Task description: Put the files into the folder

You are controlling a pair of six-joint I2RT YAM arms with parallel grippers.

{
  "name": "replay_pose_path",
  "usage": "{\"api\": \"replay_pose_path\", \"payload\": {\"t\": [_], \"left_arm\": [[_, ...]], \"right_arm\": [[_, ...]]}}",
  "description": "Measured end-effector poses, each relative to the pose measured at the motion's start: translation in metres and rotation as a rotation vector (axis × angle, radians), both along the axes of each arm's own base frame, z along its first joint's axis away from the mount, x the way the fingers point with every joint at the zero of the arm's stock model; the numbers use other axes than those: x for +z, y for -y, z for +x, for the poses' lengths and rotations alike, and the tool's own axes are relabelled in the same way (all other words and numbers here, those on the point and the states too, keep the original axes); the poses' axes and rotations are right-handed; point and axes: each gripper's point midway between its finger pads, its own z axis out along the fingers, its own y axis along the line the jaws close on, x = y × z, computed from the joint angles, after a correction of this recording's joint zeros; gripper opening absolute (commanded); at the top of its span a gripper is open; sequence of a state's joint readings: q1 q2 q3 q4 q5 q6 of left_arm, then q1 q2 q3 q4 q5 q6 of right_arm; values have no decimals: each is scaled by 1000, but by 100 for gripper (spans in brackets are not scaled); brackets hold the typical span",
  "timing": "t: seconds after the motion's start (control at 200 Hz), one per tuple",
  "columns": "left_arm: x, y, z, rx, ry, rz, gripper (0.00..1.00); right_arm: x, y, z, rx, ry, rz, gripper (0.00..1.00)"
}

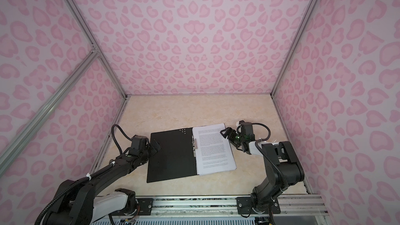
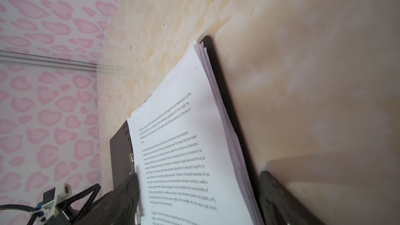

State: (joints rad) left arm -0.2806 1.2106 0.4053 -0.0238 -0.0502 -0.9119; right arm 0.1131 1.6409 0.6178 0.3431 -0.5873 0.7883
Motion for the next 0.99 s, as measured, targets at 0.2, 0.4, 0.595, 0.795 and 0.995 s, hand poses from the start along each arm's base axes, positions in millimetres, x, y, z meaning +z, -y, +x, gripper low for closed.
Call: {"api": "replay_pose_path", "payload": {"t": [0.2,0.4,0.595,0.795,0.995], "left_arm": [[0,40,14,-51,33,-15,98],[9,58,6,-37,14,-90,98],[36,11,0,69,28,-29,98],[68,64,18,-222,71,-46,99],[67,138,25,-499,17,-151,95]], "right_arm": [[1,37,28,-90,-13,-46,86],[5,75,30,-193,-89,-92,87],[61,65,32,-155,19,-217,87],[78,-19,16,108,75,-256,59],[52,-88,5,343,18,-250,22]]}}
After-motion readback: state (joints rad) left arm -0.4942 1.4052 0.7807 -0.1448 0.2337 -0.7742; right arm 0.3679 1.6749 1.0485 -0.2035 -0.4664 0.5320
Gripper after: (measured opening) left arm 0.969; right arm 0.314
